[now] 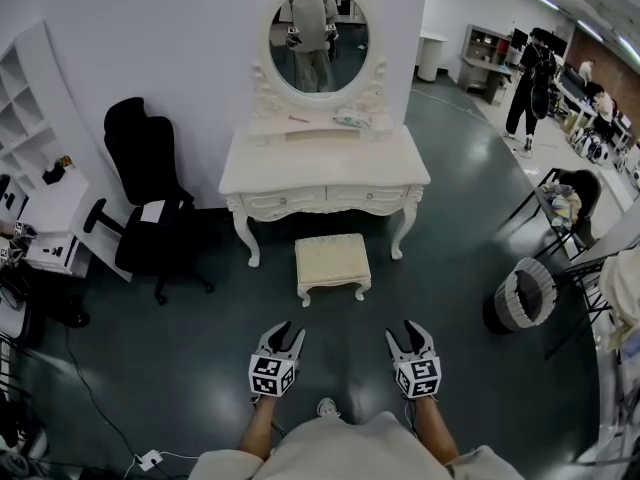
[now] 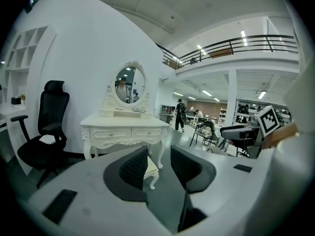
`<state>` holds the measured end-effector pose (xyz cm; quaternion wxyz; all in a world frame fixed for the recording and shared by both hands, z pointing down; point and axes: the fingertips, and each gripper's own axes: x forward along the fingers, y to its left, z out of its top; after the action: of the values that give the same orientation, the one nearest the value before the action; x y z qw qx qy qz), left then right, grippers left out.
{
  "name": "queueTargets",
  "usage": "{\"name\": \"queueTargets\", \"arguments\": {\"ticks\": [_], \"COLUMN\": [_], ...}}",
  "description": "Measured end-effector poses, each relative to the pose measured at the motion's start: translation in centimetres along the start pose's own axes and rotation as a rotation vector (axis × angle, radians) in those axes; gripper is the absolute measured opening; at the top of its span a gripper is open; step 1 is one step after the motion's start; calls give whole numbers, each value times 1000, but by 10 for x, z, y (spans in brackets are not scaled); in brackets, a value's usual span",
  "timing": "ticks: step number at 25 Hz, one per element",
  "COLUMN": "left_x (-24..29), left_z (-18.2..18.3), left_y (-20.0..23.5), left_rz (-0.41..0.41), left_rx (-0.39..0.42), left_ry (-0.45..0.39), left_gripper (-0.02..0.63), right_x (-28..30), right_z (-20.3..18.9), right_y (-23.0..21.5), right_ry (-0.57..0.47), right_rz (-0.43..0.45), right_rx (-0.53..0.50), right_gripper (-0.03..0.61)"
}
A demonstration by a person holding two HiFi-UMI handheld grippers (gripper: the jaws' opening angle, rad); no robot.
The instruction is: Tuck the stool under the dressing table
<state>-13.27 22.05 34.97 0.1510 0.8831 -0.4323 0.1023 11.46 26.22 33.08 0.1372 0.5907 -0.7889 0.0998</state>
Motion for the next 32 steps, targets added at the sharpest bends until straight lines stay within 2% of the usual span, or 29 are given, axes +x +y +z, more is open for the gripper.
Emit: {"name": "queueTargets", "arguments": {"ticks": [11, 17, 26, 32], "left_x": [31, 45, 102, 154], "left_z": [8, 9, 10, 26], "left_y": [33, 45, 62, 78], "left_rz": [-33, -16, 5, 23], "left_rx": [21, 21, 2, -20], "left_ry": [21, 23, 46, 64], "left_gripper": [127, 127, 127, 127], "right_x": [39, 59, 113, 162], "right_z": [-3, -2, -6, 8], "right_y": [3, -7, -42, -77], "right_ry": [34, 36, 47, 68], "right_rz": [-24, -24, 1, 31], "right_rx": [24, 24, 44, 43], "right_gripper": [196, 193, 192, 192]}}
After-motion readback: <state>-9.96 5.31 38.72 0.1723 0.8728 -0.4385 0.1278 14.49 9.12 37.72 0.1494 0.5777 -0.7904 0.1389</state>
